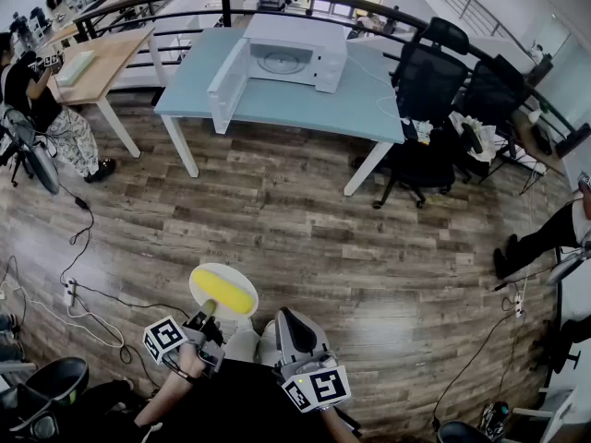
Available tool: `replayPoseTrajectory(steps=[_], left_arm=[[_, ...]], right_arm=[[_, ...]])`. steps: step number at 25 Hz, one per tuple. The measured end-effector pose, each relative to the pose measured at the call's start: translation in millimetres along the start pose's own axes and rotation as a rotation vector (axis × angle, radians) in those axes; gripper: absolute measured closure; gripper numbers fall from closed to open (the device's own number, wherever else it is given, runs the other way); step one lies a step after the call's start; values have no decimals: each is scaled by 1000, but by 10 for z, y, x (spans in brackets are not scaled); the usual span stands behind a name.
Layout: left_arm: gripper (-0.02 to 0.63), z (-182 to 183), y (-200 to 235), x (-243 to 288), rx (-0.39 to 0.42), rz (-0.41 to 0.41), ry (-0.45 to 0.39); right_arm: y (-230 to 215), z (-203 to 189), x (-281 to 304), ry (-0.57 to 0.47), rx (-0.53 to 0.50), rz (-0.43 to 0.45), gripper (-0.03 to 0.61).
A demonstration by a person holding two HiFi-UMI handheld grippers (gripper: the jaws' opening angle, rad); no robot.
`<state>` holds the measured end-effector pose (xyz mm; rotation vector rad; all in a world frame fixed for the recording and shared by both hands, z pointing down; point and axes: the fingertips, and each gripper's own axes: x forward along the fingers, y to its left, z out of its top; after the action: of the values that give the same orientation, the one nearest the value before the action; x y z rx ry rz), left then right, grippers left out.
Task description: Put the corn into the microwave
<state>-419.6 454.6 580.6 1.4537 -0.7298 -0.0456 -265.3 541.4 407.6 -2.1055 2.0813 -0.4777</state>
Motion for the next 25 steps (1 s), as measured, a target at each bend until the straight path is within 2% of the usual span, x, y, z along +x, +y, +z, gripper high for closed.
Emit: replayPoseTrajectory(steps=[13,25], left_arm=[[597,265,-62,123,20,-20,40],[597,421,-74,226,46,-40,100]], right_arm=[[177,-25,231,-3,-25,-30,571],[314,-128,387,-33,30,-62,569]])
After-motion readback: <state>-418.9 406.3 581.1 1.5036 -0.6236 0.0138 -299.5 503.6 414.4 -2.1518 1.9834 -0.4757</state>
